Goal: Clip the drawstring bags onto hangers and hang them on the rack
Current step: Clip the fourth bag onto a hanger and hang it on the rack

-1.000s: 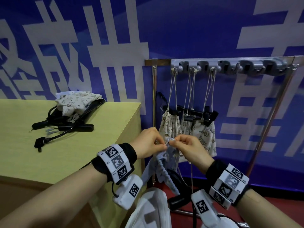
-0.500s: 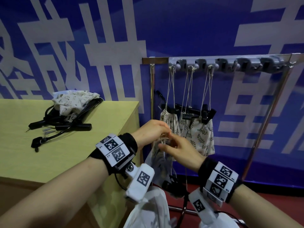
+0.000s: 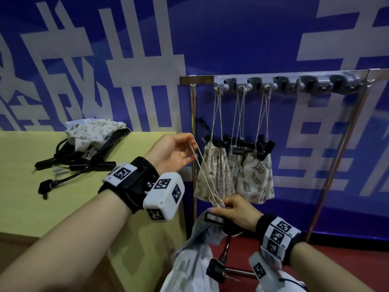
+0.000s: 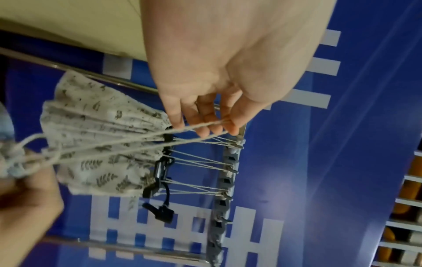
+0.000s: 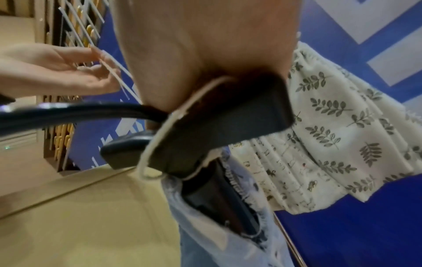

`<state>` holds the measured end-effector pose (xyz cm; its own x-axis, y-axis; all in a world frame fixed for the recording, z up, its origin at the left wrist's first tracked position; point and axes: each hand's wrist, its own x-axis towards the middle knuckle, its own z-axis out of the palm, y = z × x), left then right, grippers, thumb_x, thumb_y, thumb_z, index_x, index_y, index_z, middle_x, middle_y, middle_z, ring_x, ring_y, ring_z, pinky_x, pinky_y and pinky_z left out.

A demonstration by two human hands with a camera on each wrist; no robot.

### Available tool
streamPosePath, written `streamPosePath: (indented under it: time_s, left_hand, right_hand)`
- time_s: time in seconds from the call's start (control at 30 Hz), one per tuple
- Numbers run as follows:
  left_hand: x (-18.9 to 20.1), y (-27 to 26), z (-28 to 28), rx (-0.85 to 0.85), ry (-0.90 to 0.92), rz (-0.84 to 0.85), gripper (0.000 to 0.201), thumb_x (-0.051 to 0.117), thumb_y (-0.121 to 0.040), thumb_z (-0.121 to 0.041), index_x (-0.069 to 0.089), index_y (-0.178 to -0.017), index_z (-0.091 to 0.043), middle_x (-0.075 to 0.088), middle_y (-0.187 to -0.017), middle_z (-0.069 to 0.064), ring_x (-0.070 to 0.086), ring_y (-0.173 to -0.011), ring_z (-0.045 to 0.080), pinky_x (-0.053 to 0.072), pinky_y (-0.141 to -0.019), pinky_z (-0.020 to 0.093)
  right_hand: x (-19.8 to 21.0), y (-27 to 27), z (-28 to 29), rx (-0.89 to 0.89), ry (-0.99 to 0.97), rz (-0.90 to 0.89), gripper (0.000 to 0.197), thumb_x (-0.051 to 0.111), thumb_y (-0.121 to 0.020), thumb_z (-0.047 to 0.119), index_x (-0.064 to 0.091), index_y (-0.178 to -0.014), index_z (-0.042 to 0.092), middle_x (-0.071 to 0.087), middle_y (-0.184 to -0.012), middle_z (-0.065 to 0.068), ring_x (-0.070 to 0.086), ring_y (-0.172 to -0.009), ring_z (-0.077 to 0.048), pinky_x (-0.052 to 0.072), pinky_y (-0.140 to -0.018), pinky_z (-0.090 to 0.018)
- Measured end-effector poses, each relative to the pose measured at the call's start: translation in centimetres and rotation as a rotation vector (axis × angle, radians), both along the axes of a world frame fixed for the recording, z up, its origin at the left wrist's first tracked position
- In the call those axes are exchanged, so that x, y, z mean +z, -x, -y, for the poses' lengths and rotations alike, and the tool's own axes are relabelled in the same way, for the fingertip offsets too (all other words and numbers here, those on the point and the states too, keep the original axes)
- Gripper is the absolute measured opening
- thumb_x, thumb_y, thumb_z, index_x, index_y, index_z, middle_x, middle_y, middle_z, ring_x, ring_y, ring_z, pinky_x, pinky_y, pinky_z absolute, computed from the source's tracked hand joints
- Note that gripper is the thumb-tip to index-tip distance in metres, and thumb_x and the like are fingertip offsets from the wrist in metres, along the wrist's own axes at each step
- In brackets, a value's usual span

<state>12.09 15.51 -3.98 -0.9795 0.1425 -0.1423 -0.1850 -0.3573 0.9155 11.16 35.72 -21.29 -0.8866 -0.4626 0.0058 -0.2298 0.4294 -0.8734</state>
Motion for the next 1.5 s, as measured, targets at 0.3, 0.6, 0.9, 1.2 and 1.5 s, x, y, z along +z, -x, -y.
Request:
streamPosePath:
  time_s: [0.3,0.6,0.9,1.2,1.5]
  left_hand:
    - [-0.2,1.2,1.4,0.082,0.257,-0.048,0.016,0.054,-0.095,-0.017,0.068,-0.092,-0.009,0.028,-0.053,-0.007,0.029,-0.045,0.006,0.036,-0.052,0.018]
    - [0.3,2.0,5.4,0.225,0.154,0.106,0.019,0.044,-0.098,-0.013,0.058,-0.085,-0.011,0.024,-0.038,-0.009,0.022,-0.030,0.004,0.020,-0.032,0.014]
    - [-0.3,2.7,8.3,0.394,0.034,0.099,0.020,0.035,-0.098,-0.007,0.053,-0.089,-0.010,0.023,-0.036,-0.007,0.021,-0.030,0.005,0.023,-0.038,0.016]
    - [1.0,0.2,2.2,0.159,0.231,-0.104,0.016,0.049,-0.096,-0.015,0.063,-0.102,-0.008,0.047,-0.064,-0.002,0.044,-0.051,0.008,0.043,-0.049,0.018]
    - [1.6,-1.2,-6.6,-0.074,0.504,-0.259,0.029,0.046,-0.099,-0.026,0.060,-0.120,-0.011,0.062,-0.105,0.009,0.061,-0.093,0.017,0.053,-0.082,0.031]
  right_hand:
    - [3.2,0.6,-6.0,-0.257,-0.073,0.028,0.013,0.060,-0.092,0.022,0.066,-0.104,0.023,0.052,-0.070,0.004,0.046,-0.052,-0.005,0.038,-0.049,-0.016]
    - [1.0,-1.1,-10.3,-0.445,0.550,0.498,0.047,0.053,-0.093,0.038,0.042,-0.050,0.023,0.023,-0.048,0.008,0.017,-0.039,-0.008,0.015,-0.036,-0.021]
    - [0.0,0.0,-14.1,-0.684,0.790,0.448,0.043,0.049,-0.097,0.023,0.026,-0.062,0.021,0.021,-0.042,0.010,0.019,-0.030,-0.004,0.014,-0.027,-0.018]
    - [10.2,-2.1,-8.4,-0.310,1.001,0.427,0.030,0.050,-0.095,0.016,0.062,-0.120,0.006,0.069,-0.081,-0.001,0.060,-0.053,-0.006,0.052,-0.046,-0.015]
    - [15.0,-2.5,0.0,-0.156,0.548,0.166,0.021,0.052,-0.095,0.009,0.066,-0.111,0.009,0.069,-0.109,-0.010,0.063,-0.101,-0.023,0.049,-0.090,-0.036]
